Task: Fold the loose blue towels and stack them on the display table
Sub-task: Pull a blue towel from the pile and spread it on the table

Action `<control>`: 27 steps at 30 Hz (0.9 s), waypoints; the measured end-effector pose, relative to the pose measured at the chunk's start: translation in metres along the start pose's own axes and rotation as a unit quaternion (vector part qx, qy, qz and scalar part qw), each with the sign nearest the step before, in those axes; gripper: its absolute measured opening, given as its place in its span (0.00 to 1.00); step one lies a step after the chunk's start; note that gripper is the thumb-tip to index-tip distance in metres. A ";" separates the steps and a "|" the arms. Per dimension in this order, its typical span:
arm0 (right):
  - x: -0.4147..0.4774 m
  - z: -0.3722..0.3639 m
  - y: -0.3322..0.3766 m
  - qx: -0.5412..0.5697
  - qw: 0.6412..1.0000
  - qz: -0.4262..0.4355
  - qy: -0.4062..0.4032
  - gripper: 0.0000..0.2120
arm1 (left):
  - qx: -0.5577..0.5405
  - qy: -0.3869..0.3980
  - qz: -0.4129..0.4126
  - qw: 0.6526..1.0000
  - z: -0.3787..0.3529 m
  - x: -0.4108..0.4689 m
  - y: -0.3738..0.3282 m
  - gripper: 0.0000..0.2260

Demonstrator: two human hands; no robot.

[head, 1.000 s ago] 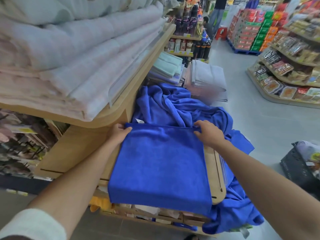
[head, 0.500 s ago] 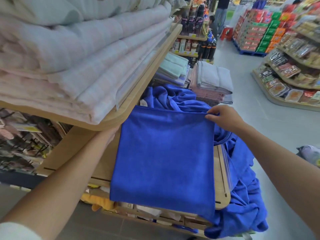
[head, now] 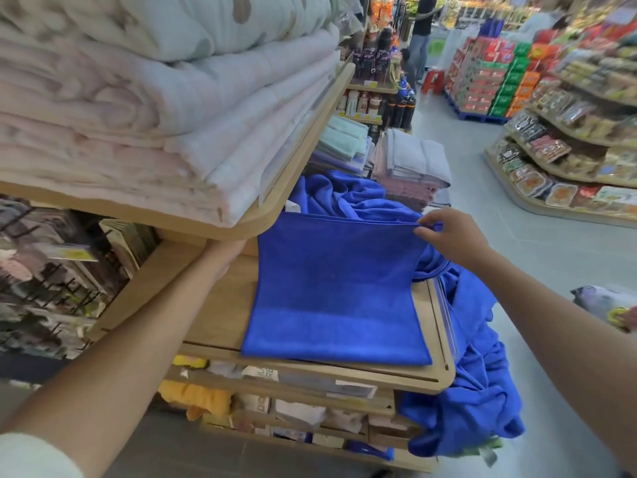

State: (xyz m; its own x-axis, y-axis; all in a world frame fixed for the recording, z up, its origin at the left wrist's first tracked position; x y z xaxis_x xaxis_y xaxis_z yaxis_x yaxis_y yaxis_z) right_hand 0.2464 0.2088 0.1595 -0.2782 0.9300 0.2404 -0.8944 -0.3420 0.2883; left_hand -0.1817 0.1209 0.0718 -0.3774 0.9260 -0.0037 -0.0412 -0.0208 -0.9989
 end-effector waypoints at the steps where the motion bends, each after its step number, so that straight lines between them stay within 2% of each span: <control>1: -0.011 0.006 0.002 0.005 1.000 0.008 -0.015 0.03 | 0.014 0.002 -0.037 0.999 0.000 -0.013 -0.016 0.21; 4: -0.054 0.014 0.006 0.019 0.999 0.030 -0.028 0.04 | 0.018 0.000 -0.087 0.996 0.015 -0.052 -0.034 0.19; 6: -0.087 0.006 0.006 0.019 0.999 0.040 -0.014 0.04 | 0.063 0.037 -0.081 0.994 0.018 -0.074 -0.020 0.08; 7: -0.104 -0.002 0.006 0.009 0.999 0.041 -0.005 0.04 | 0.097 0.052 -0.093 0.990 0.019 -0.086 -0.014 0.06; 10: -0.150 -0.034 0.006 -0.044 0.997 0.052 0.026 0.04 | 0.159 0.072 -0.119 0.977 0.024 -0.120 0.015 0.10; 15: -0.197 -0.091 -0.004 -0.141 0.980 0.045 0.134 0.04 | 0.279 0.139 -0.115 0.943 0.015 -0.158 0.069 0.11; 19: -0.196 -0.095 -0.001 -0.218 0.957 0.045 0.188 0.09 | 0.334 0.170 -0.118 0.920 0.018 -0.166 0.075 0.06; 21: -0.189 -0.089 0.006 -0.236 0.953 0.036 0.188 0.13 | 0.343 0.182 -0.136 0.912 0.019 -0.168 0.067 0.03; 23: -0.173 -0.089 0.027 -0.205 0.964 0.040 0.165 0.14 | 0.331 0.155 -0.176 0.914 0.011 -0.162 0.049 0.08; 25: -0.149 -0.103 0.061 -0.119 0.981 0.061 0.138 0.11 | 0.323 0.096 -0.204 0.919 -0.013 -0.146 0.035 0.12; 27: -0.124 -0.128 0.102 -0.030 0.990 0.071 0.122 0.16 | 0.344 0.056 -0.177 0.920 -0.052 -0.127 0.031 0.16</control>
State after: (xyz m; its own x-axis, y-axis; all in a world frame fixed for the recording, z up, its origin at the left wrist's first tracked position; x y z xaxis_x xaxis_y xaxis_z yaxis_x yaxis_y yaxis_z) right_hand 0.1454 0.0756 0.0403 -0.4723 0.8805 0.0412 -0.8574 -0.4698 0.2100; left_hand -0.0871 0.0224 0.0384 -0.1308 0.9531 0.2730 -0.7341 0.0920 -0.6728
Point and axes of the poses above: each hand's wrist, its own x-axis towards the middle knuckle, its own z-axis out of the back of the hand, y = z × x, the point moved 9 cm from there along x, towards the middle knuckle, and after that the axes turned 10 degrees about -x, right-handed, at the moved point
